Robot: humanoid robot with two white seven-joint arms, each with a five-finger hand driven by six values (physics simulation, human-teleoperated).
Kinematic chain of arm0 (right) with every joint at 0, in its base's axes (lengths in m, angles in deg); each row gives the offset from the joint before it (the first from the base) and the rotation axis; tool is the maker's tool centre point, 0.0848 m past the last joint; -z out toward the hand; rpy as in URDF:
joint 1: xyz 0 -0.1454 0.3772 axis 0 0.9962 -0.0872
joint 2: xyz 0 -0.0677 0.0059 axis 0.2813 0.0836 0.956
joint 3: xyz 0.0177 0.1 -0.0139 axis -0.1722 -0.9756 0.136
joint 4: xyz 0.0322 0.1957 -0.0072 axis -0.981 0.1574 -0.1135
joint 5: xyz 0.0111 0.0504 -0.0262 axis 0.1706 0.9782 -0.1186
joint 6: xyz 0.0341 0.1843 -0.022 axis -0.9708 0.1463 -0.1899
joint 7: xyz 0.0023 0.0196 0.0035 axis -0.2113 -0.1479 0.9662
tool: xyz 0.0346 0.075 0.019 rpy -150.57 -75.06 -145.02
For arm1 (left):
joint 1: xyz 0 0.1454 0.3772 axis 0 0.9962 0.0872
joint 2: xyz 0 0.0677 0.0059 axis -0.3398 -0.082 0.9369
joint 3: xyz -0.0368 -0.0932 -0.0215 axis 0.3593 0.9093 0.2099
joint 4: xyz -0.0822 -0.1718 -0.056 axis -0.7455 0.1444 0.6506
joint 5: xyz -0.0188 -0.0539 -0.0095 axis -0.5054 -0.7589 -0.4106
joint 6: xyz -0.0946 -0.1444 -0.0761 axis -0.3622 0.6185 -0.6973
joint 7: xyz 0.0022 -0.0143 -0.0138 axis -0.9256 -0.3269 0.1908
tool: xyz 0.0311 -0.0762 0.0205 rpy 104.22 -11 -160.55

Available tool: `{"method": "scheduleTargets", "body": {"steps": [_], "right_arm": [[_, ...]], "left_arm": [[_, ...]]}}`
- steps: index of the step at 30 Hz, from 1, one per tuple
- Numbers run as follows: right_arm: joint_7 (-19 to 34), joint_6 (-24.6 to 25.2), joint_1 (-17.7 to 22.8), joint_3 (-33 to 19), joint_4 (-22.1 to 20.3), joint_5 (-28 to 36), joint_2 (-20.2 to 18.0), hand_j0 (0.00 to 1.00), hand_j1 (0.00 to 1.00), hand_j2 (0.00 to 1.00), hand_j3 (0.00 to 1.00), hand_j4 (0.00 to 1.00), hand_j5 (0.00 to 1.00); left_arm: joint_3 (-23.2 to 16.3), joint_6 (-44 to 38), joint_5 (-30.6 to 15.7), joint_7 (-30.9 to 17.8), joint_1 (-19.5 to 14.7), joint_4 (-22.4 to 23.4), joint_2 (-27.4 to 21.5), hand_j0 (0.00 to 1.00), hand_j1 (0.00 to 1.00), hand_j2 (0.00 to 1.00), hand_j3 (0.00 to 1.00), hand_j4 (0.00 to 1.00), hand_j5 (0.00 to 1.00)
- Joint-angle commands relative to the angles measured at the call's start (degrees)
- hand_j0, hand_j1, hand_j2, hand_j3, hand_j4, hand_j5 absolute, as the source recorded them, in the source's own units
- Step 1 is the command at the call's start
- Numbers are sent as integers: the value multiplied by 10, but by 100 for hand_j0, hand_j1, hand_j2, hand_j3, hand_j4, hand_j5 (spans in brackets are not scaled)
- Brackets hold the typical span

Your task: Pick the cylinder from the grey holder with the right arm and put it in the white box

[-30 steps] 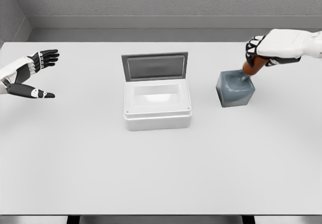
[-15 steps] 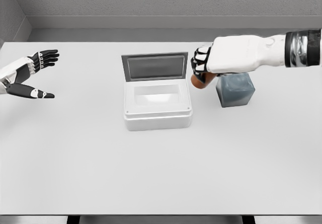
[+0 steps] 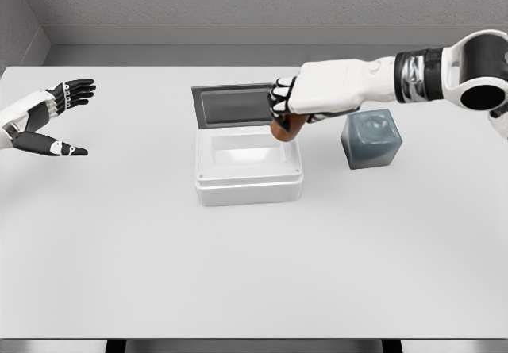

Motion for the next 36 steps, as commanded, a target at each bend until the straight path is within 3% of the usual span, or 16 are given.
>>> {"method": "scheduleTargets", "body": {"steps": [1,10,36], "right_arm": [[2,3,0,8,10,7,7,9,9,9,9,9,9],[2,2,-2,21,56,5,26,9,9,9,9,9,9],[2,-2,-4,26,53,-3,25,11,11,11,11,11,11]], "left_arm": [[1,-1,-4,0,0,0,-1,100,100,100,100,100,100],[1,-1,-5,0,0,0,-1,100,100,100,100,100,100],[1,-1,-4,0,0,0,0,100,100,100,100,100,100]]}}
